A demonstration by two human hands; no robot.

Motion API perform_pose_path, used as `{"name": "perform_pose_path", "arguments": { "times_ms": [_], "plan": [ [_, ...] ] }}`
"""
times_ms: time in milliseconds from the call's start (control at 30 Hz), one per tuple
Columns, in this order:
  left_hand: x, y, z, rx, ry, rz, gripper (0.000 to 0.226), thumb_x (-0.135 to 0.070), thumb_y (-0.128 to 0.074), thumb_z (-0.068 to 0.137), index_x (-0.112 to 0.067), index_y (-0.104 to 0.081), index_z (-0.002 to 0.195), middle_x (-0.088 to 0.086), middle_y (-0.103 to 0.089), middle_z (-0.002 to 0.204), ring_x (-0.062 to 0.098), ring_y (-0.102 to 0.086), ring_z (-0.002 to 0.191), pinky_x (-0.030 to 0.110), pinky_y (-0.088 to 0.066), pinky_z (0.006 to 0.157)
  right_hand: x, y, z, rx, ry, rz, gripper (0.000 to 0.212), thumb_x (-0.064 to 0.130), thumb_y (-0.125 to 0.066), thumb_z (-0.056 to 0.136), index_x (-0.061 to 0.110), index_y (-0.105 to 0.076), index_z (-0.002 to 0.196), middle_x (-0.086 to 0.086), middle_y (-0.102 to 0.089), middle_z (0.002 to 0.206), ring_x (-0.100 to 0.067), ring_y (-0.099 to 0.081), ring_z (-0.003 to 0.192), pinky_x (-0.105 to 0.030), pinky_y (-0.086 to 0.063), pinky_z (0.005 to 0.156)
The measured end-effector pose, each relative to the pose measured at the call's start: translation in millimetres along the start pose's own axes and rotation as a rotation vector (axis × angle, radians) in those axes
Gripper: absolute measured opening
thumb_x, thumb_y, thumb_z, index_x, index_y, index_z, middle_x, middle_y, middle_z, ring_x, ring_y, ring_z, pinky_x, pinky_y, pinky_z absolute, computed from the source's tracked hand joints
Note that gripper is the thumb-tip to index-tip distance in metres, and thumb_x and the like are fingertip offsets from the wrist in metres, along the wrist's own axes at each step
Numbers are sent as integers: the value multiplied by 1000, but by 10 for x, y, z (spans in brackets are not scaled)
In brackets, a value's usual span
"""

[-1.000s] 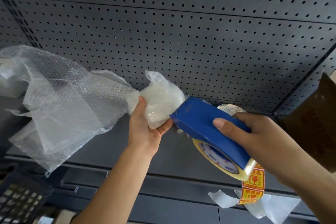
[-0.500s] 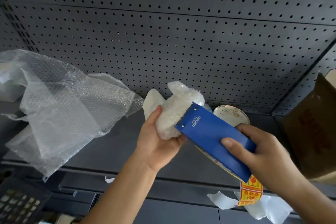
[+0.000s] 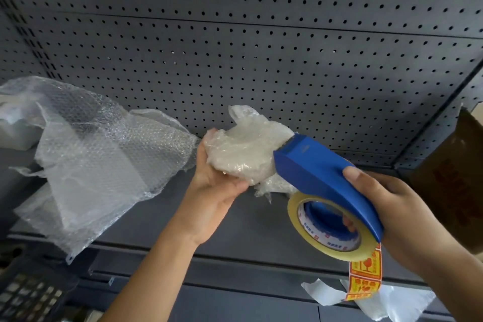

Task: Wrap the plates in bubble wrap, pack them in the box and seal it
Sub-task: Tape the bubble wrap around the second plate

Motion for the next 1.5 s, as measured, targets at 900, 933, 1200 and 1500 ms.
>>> {"name": "perform_pose_path", "arguments": {
  "times_ms": [900,933,1200,1500],
  "plan": [
    [141,468,-231,-602,-5,1276,58,-77,-62,74,-32,-70,110,-11,-59,90,2,-59,74,23,-45,63,-518,-144,335,-61,-356,243,42,44,-69,86,4,-71,100,-10,-66,68,-20,-59,52,-30,-52,48],
    [174,491,-264,-601,-11,1239,57,-76,-63,72,-32,-68,108,-13,-54,96,2,-59,75,24,-51,66,-538,-169,341,-59,-355,253,43,43,-70,85,4,-71,102,-10,-65,67,-20,-59,51,-30,-52,47],
    [66,567,-284,-380,239,1429,40,-48,-77,84,-32,-43,97,-16,-58,93,12,-65,76,35,-52,64,-547,-216,375,-62,-319,253,40,42,-70,82,6,-71,99,-9,-67,67,-19,-61,51,-29,-52,47],
    [-135,287,75,53,223,2012,49,-60,-69,85,-30,-60,121,-10,-65,111,22,-64,105,33,-47,77,-501,-300,450,-50,-266,69,47,51,-65,88,5,-74,95,-11,-72,72,-21,-65,56,-33,-53,59]
  ]
}}
Point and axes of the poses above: each hand's wrist, its own z-axis towards the middle knuckle, its own y-axis out of the back of the hand, x = y × z, the point moved 4 cm from there along z, towards the middle knuckle
